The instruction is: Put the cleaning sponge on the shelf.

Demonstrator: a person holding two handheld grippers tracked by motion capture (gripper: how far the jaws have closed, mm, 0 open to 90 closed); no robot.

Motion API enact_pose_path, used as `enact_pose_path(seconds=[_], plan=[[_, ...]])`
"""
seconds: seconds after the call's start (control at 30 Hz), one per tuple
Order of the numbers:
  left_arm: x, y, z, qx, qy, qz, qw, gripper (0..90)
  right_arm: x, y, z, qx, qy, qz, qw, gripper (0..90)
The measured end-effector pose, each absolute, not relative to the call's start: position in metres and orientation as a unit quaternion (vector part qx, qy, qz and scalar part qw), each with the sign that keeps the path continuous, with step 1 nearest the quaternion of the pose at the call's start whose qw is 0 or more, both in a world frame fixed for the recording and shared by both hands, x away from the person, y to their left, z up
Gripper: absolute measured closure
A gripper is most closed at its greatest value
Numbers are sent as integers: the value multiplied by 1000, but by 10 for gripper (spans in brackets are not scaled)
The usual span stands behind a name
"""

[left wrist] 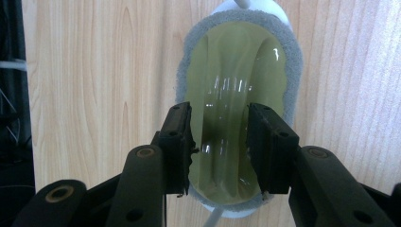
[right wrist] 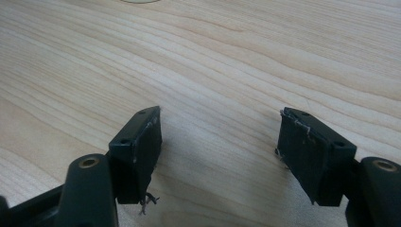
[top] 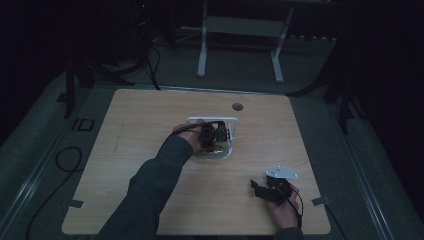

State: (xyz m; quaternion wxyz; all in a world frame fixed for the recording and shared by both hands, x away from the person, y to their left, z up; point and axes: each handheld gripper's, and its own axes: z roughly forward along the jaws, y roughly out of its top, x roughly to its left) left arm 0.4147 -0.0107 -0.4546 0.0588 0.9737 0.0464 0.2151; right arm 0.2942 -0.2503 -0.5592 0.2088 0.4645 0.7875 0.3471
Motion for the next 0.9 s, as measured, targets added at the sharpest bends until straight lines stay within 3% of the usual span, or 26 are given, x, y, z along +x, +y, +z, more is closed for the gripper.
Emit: enact_pose_path(seconds=[0.9], plan=[[376, 20, -410, 966, 76, 196, 148, 589, 294, -250, -559, 464, 788, 347, 209, 305]])
